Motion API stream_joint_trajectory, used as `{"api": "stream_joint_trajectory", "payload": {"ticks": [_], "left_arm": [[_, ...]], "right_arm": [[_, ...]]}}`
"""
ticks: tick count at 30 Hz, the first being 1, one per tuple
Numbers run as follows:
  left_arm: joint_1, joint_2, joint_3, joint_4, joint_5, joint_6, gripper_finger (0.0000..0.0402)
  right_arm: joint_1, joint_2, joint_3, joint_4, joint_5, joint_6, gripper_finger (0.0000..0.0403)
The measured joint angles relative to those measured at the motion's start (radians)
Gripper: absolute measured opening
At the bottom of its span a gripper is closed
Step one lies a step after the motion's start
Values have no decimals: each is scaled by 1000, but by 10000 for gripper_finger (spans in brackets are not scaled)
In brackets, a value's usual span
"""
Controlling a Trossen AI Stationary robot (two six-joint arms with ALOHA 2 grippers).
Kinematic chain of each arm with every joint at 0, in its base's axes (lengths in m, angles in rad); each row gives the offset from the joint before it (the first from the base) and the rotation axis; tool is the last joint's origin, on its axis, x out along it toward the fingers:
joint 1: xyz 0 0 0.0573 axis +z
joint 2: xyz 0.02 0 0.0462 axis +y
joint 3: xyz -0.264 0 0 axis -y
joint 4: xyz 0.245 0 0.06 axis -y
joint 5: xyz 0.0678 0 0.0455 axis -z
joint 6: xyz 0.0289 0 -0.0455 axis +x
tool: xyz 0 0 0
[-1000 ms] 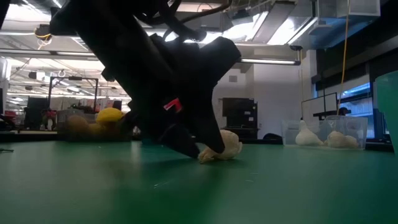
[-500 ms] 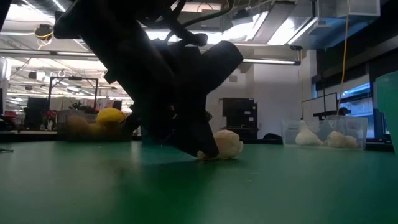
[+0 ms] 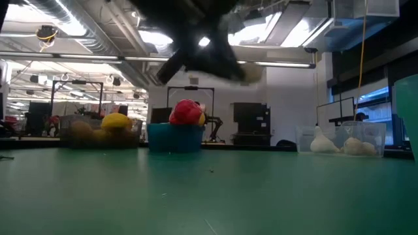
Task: Sort produce into baskets
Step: Put the white garlic into the transparent bin
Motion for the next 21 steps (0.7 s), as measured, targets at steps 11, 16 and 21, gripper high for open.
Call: {"api": "stream_joint_trajectory", "payload": {"ticks": [11,16,21], "left_arm": [[209,-182,2,618,-67,549,48],[233,-192,2,897,-54,768,48],[234,-191,2,951,-17,846,49]], "right_arm": [[0,0,-305,393,-17,-55,328],[0,-9,-478,743,-114,-77,328],[0,33,-620,1048,-233,-35,328]]}}
